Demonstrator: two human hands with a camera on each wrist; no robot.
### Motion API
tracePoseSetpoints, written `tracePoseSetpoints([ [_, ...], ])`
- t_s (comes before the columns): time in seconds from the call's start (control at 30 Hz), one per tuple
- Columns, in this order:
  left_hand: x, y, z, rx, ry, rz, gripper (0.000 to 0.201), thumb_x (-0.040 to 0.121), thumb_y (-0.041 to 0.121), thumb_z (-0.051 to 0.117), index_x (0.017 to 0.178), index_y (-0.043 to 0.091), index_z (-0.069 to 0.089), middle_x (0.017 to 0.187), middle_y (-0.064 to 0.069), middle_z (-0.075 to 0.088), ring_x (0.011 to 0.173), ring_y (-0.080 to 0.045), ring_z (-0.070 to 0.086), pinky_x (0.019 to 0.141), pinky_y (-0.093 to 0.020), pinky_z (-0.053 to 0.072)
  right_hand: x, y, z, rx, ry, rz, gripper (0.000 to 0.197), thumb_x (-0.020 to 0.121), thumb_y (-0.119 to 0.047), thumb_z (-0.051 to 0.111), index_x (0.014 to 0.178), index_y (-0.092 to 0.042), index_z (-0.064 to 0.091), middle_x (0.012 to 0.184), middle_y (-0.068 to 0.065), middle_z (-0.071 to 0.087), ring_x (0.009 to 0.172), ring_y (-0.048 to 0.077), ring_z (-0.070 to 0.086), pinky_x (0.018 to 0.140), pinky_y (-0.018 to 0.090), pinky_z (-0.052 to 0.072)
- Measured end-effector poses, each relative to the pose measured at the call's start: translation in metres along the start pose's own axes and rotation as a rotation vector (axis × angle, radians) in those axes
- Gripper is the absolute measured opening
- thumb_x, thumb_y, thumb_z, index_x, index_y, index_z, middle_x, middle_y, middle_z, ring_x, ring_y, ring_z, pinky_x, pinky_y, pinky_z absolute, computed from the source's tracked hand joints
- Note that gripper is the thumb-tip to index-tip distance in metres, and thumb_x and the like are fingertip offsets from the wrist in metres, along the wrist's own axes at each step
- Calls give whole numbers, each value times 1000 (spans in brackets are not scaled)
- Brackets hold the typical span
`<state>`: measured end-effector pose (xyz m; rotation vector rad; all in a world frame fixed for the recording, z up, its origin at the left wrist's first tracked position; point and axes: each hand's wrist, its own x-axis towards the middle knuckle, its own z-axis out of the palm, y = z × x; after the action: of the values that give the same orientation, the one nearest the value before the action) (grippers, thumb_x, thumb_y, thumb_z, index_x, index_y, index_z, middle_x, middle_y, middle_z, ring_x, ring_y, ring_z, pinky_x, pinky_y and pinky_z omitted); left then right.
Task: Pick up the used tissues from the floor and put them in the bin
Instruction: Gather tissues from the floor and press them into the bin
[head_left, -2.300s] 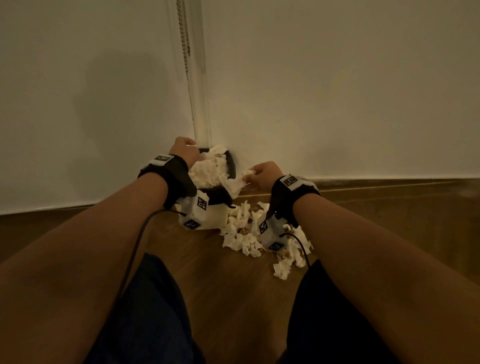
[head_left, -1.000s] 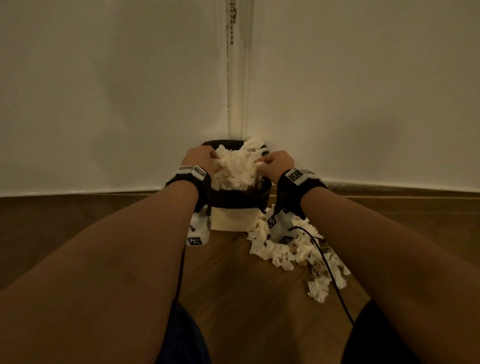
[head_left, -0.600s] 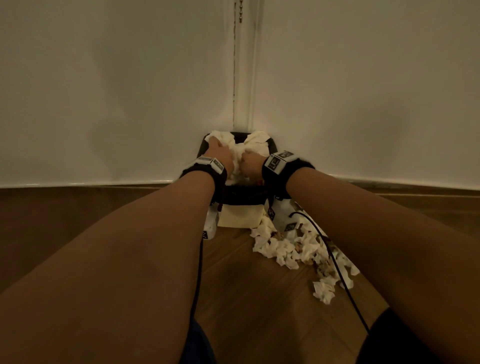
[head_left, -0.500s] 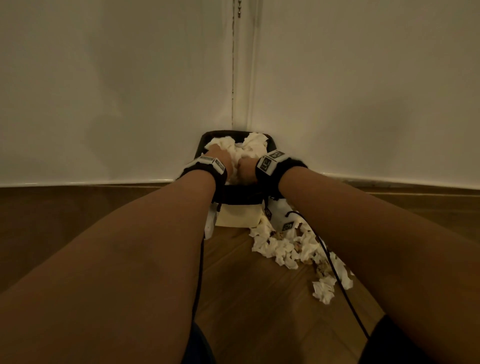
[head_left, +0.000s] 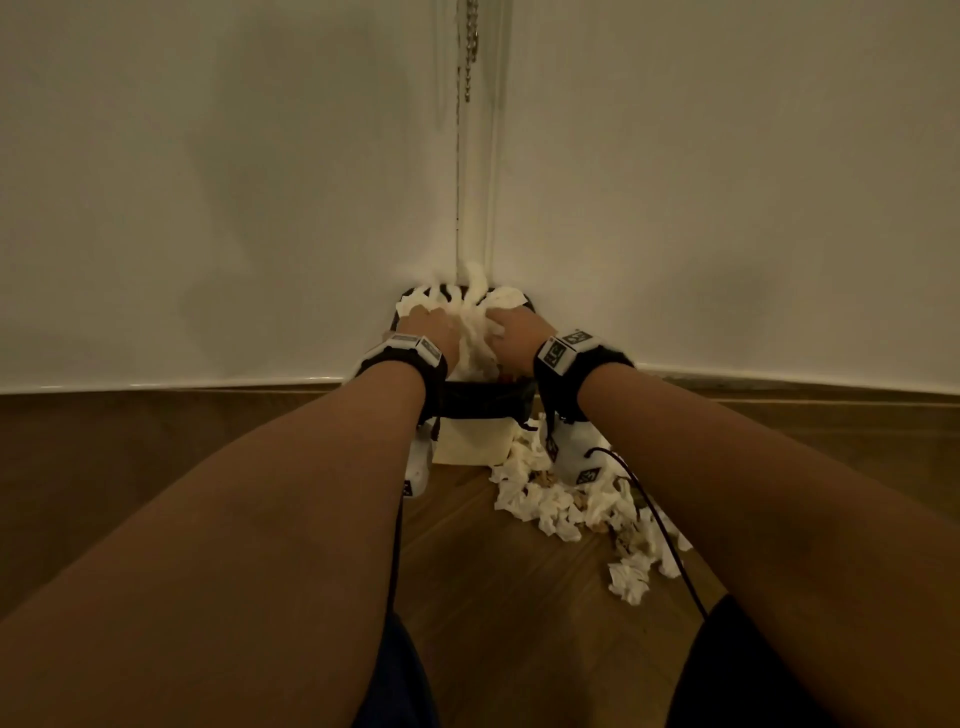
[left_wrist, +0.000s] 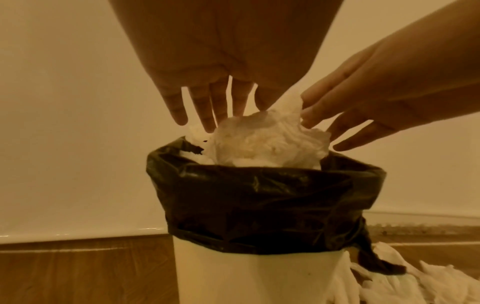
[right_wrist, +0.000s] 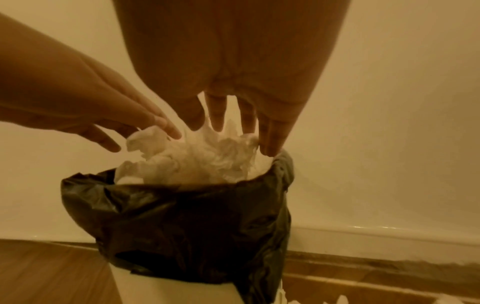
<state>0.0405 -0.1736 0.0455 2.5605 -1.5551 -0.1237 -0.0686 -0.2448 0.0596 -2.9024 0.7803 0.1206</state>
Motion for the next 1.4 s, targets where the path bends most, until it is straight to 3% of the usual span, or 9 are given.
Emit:
tracePoseSetpoints([
  [0.13,-21,-2,-10,-67,-56,-133,43,99,26,30,140,12,35,146,-14,31,131,-33,35,106,-46,33,-38,5,-15,354,122,176,50,97,-13,40,146,-12,29,150,16,31,135,32,33,106,30,26],
  [0.47,-68,36,-57,-54,-11,-115,38,97,22,37,132,11,46,135,-16,41,120,-34,47,97,-42,42,-114,3,-47,596,159,359,45,94,-3,39,138,-11,44,138,15,49,126,32,47,103,39,40],
  [0.63,-96,93,-77,-85,-45,44,36,94,16,44,129,13,53,130,-12,54,116,-30,53,97,-36,43,-154,16,-63,691,102,428,29,95,-7,46,120,-10,59,109,11,69,79,20,68,60,22,53],
  [0.73,-112,139,-74,-87,-65,205,33,94,12,45,124,15,56,127,-9,57,111,-25,57,90,-31,45,-180,33,-65,638,135,479,22,95,-16,51,109,-7,65,101,10,72,68,16,65,67,27,54],
  [0.87,-119,185,-47,11,-100,364,33,95,12,41,125,17,55,124,-10,59,107,-27,58,85,-33,46,-205,64,-54,426,87,595,31,93,-29,56,97,-2,71,98,11,72,85,23,67,74,31,53],
  [0.97,-113,197,-15,6,-177,379,33,95,20,46,128,20,50,125,-10,57,109,-28,57,88,-35,46,-214,91,-33,382,36,665,29,92,-27,55,94,-3,71,96,12,71,90,28,68,85,38,55],
  [1.07,-104,191,18,-30,-273,350,33,95,25,41,127,22,51,129,-9,55,113,-28,55,93,-37,45,-217,116,-2,343,-52,694,28,89,-31,54,72,-11,64,83,9,67,84,31,66,81,41,55],
  [1.27,-92,164,86,1,-447,165,33,95,16,44,124,13,59,129,-11,55,115,-28,54,92,-33,45,-208,140,64,236,-228,656,37,87,-24,61,122,-13,59,120,11,62,107,32,60,92,43,50],
  [1.4,-89,156,118,-63,-473,90,31,94,11,45,121,14,60,133,-10,53,118,-27,52,93,-32,45,-205,138,102,324,-267,671,26,91,-21,54,114,-11,62,111,11,63,95,29,61,86,40,52],
])
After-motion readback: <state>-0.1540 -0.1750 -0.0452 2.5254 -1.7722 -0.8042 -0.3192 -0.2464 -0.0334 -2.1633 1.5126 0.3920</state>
